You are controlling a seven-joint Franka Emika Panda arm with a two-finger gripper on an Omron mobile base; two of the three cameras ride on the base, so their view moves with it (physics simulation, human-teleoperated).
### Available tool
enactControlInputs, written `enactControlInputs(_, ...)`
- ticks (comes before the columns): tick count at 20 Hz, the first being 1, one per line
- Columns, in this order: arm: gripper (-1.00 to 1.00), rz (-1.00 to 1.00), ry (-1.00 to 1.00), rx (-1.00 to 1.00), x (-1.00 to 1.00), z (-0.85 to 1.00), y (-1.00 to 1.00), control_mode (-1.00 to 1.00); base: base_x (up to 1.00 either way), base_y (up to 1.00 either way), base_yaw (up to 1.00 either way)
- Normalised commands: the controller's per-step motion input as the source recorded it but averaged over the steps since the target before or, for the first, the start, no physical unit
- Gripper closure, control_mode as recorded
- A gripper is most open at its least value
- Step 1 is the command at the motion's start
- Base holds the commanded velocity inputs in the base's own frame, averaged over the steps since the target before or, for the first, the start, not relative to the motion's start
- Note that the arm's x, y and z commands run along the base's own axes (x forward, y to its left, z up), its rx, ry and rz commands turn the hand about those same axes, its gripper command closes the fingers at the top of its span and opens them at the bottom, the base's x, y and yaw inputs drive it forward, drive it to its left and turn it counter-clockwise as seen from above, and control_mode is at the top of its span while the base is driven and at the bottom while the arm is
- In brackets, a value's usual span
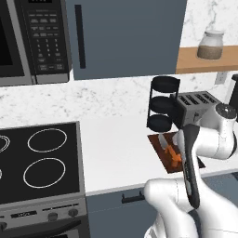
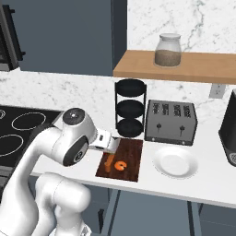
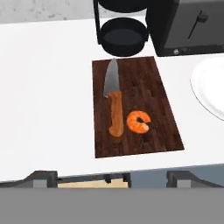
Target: Pick up the knife from the drawer and place it on the cutting board. Then place the meat from the plate to the cutting board.
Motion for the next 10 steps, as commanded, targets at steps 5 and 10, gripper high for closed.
enactControlInputs(5,-1.00,-0.13,-0.38,-0.01,-1.00,0.43,0.65,-1.00,0.00,0.00,0.00)
enactControlInputs(10,-1.00,-0.06,-0.38,-0.12,-0.87,0.48,0.53,-1.00,0.00,0.00,0.00)
